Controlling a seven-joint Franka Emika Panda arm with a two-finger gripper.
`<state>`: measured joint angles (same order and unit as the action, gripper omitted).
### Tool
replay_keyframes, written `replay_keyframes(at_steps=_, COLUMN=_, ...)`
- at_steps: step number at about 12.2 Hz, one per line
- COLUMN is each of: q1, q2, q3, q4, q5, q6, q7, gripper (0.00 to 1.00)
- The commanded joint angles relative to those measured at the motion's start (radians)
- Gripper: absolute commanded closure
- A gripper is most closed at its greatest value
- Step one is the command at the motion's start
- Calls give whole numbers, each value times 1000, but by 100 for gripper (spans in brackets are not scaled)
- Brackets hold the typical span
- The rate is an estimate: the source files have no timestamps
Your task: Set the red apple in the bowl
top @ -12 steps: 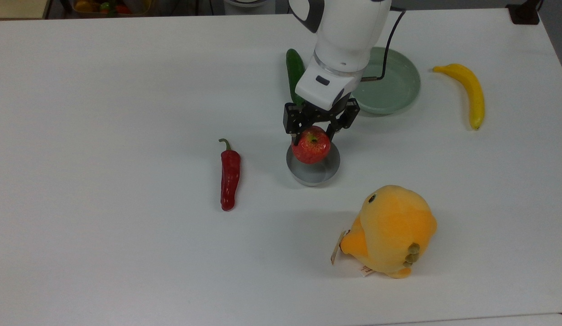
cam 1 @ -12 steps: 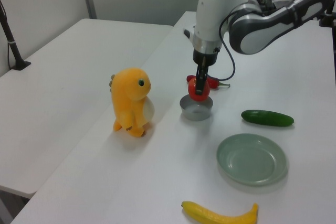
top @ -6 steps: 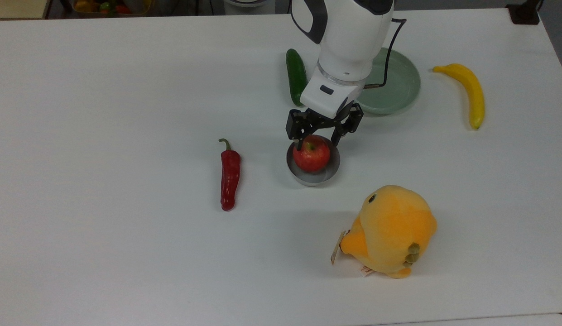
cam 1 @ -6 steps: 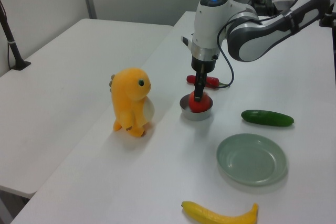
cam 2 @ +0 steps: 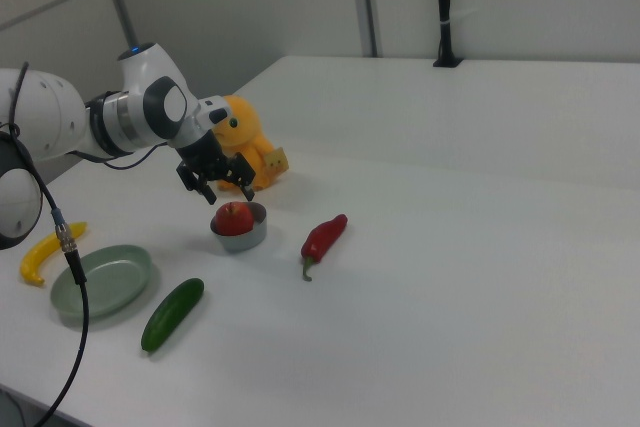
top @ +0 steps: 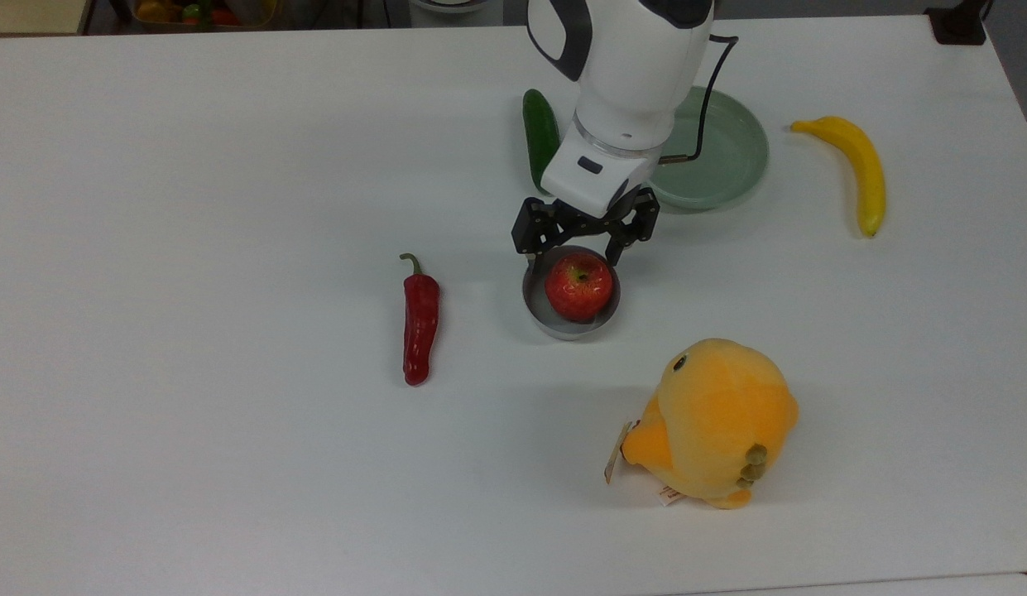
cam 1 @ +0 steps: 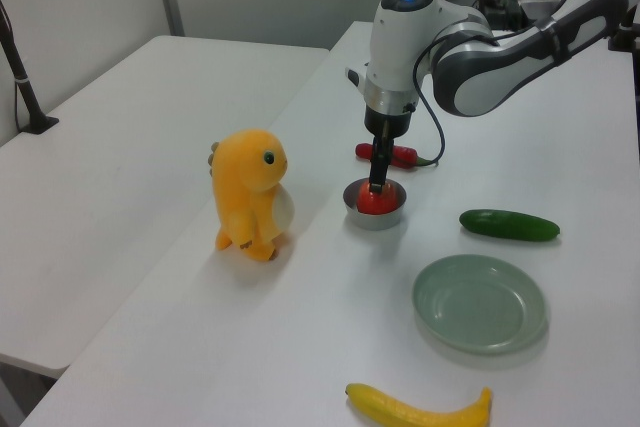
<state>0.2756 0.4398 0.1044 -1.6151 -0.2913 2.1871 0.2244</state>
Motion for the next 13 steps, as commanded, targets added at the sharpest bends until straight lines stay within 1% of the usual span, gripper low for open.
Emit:
replay_keyframes(at_steps=1, q1=-16, q2=-79, q3=-6, q4=-23, q5=12, q6=-70, q7=32, gripper=0)
replay_keyframes(at_steps=2, q1=-22, q2=-117, q3=-6, q4=-31, q5=30, q6=-108, q7=41, gripper=0)
replay_keyframes(at_steps=4, q1=-39, q2=-221, q3=-6, q4=-74, q5=93, q6=-203, q7=84, gripper=0)
replay_keyframes(at_steps=5, q1=-55, q2=-286, q3=-8, q4=-98, q5=98, q6=-252, q7=110, gripper=0)
replay_keyframes(at_steps=6, q1=-74, q2=-349, q3=-27, q4=-132, q5=103, q6=-286, q7=118, gripper=0)
replay_keyframes(at_steps=7, q1=-75, q2=-396, q3=-79, q4=-149, q5=145, q6=-303, q7=112, gripper=0)
replay_keyframes(at_steps=8, q1=-76, q2=-427, q3=-118, q4=-160, q5=208, q6=-315, q7=96, gripper=0)
replay_keyframes(at_steps=9, q1=-85, q2=-446, q3=-152, q4=-164, q5=228, q6=-357, q7=69, gripper=0)
replay_keyframes(at_steps=10, q1=-96, q2=-449, q3=-164, q4=-161, q5=245, q6=-360, q7=58, gripper=0)
replay_keyframes(at_steps=11, q1=-117, q2=-448, q3=-192, q4=-161, q5=288, q6=-360, q7=46, gripper=0)
replay_keyframes(at_steps=13, q1=-133, q2=-434, q3=-193, q4=-161, q5=299, q6=-359, q7=6, gripper=0)
